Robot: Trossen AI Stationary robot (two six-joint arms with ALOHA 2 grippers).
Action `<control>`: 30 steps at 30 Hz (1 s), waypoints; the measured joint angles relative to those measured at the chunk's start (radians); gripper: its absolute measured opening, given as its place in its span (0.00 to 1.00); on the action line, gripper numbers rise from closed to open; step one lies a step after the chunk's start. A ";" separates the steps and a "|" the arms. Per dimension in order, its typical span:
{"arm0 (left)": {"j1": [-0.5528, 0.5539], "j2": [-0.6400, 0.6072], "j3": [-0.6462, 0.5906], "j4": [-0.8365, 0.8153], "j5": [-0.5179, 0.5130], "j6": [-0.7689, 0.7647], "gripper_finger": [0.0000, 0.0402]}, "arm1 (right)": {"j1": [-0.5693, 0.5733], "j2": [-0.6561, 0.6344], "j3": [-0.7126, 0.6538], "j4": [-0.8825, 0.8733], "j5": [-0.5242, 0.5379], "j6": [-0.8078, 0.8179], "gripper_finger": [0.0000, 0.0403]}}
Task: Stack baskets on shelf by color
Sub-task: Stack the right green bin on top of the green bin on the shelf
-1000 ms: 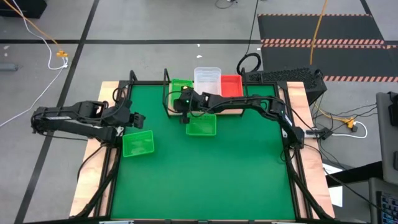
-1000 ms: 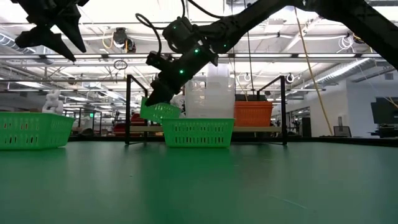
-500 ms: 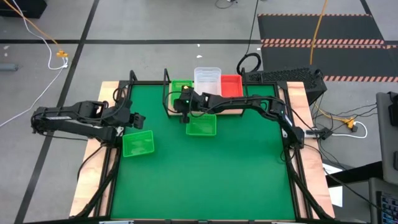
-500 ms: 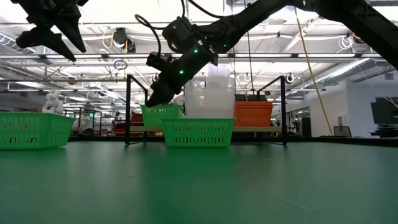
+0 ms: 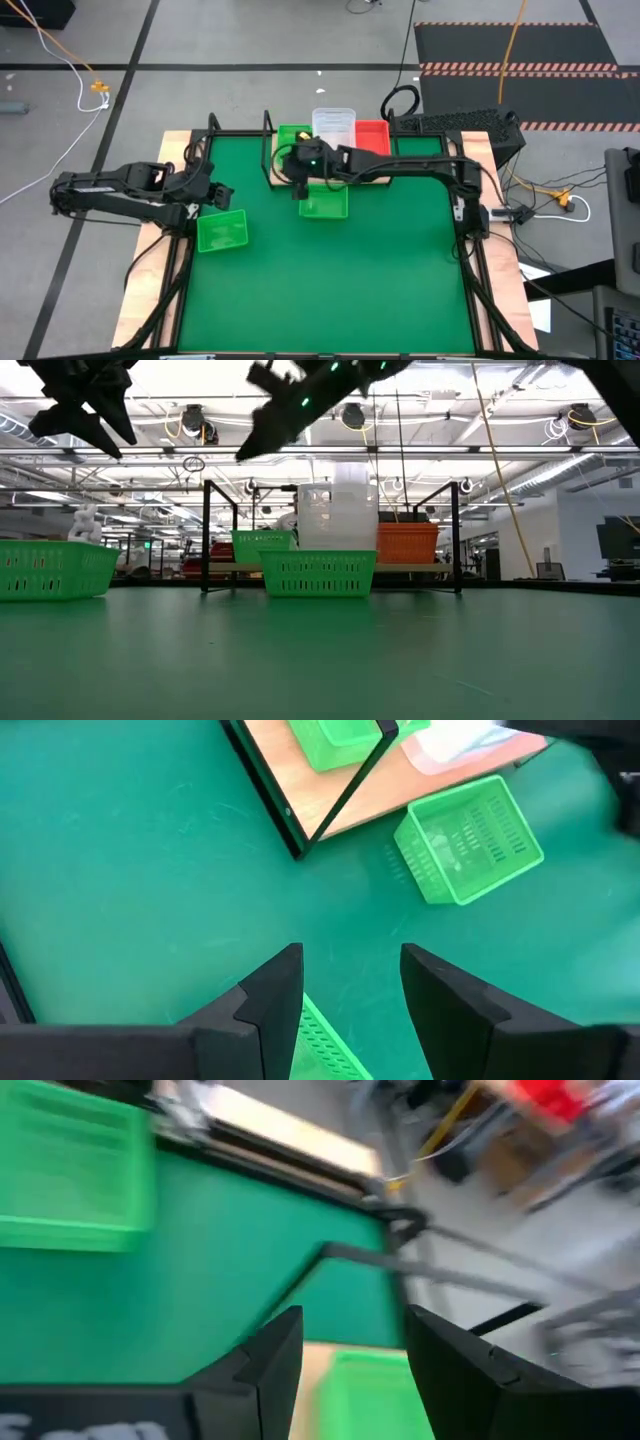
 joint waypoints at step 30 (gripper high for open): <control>-0.022 0.000 0.000 0.002 0.001 0.153 0.42 | 0.099 -0.132 -0.373 -0.757 0.023 -0.666 0.22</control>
